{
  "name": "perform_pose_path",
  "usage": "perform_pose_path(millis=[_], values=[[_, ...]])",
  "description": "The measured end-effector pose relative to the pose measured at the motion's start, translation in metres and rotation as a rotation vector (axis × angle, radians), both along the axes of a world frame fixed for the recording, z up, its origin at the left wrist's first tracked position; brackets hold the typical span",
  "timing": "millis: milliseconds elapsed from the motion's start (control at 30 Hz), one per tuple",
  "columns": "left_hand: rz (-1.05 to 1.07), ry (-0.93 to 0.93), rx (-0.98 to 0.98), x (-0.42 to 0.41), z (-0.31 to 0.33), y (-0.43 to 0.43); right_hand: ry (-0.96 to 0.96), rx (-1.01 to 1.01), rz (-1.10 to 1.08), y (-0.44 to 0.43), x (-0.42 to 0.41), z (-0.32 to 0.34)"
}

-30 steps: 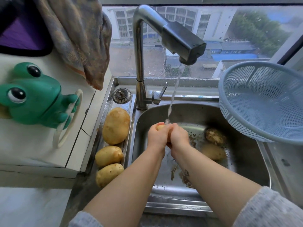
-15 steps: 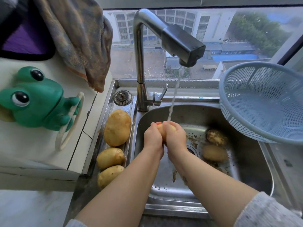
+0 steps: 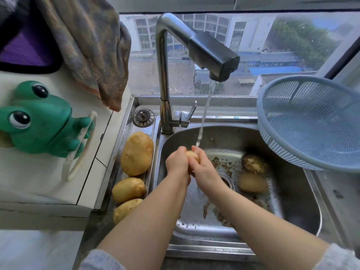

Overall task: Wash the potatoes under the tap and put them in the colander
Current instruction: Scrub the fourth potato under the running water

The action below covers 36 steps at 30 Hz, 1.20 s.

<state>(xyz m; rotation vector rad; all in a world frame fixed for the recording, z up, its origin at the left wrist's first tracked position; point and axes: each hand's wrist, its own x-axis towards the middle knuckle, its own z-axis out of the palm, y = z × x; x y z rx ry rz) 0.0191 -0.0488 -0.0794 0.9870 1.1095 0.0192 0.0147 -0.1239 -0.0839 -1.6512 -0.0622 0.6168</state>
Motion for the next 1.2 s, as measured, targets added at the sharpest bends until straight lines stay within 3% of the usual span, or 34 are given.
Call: perform_pose_path(millis=[100,200,300,367,500,667,733,800,967,1067,1200], values=[[0.059,0.120,-0.212,0.004,0.000,0.008,-0.246,-0.194,0.172,-0.011,0.004,-0.012],[0.106,0.124,-0.298,0.002,-0.001,0.005,-0.305,-0.192,0.092,-0.011,0.003,-0.020],[0.115,0.013,-0.321,-0.009,0.002,-0.007,-0.178,-0.106,-0.120,0.000,0.004,-0.019],[0.099,-0.071,-0.334,-0.017,0.001,-0.014,0.010,-0.072,-0.272,0.007,0.009,-0.017],[-0.128,-0.157,-0.111,-0.026,-0.008,-0.010,0.447,0.077,-0.446,0.011,0.013,-0.014],[-0.467,-0.019,0.184,-0.028,-0.009,0.003,0.531,0.072,-0.481,0.012,0.007,-0.018],[-0.564,0.030,0.200,-0.029,-0.014,0.006,0.527,0.047,-0.495,0.010,0.008,-0.021],[-0.509,-0.033,0.091,-0.031,-0.014,0.004,0.500,0.062,-0.507,0.008,0.011,-0.021],[-0.106,-0.166,-0.250,-0.026,-0.014,0.003,0.361,0.110,-0.423,0.015,0.008,-0.016],[-0.100,-0.156,-0.254,-0.026,-0.019,0.001,0.319,0.050,-0.307,0.018,-0.002,-0.019],[-0.130,-0.188,-0.150,-0.030,-0.028,-0.003,0.291,0.026,-0.322,0.019,0.001,-0.020]])
